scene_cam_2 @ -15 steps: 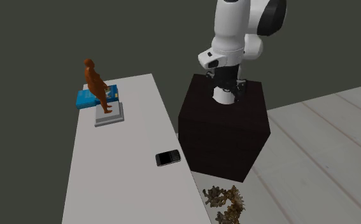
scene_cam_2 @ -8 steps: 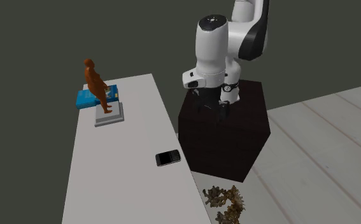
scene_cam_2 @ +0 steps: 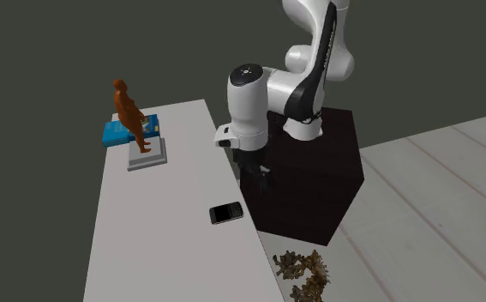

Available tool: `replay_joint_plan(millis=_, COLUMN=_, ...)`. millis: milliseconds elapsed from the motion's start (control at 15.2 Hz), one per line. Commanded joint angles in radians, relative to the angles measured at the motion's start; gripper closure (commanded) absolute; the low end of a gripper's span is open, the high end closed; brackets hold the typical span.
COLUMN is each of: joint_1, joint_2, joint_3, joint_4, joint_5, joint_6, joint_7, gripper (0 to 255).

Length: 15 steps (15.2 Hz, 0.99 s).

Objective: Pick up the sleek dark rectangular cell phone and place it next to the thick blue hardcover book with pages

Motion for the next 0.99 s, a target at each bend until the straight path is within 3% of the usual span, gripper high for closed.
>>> replay_joint_plan(millis=0, joint_1=-0.008, joint_2=0.07, joint_3=-0.008, joint_4=0.034, joint_5=0.013, joint_6=0.042, joint_7=0.02, gripper=0)
replay_joint_plan(millis=528, joint_1=-0.069, joint_2=0.337, joint_3=-0.041, joint_4=0.205, joint_5=0.084, joint_6=0.151, joint_7=0.053, gripper=0)
replay_joint_plan(millis=924, joint_1=-0.076, joint_2=0.4, joint_3=-0.03, joint_4=0.216, joint_5=0.103, joint_6=0.203, joint_7=0.043, gripper=0)
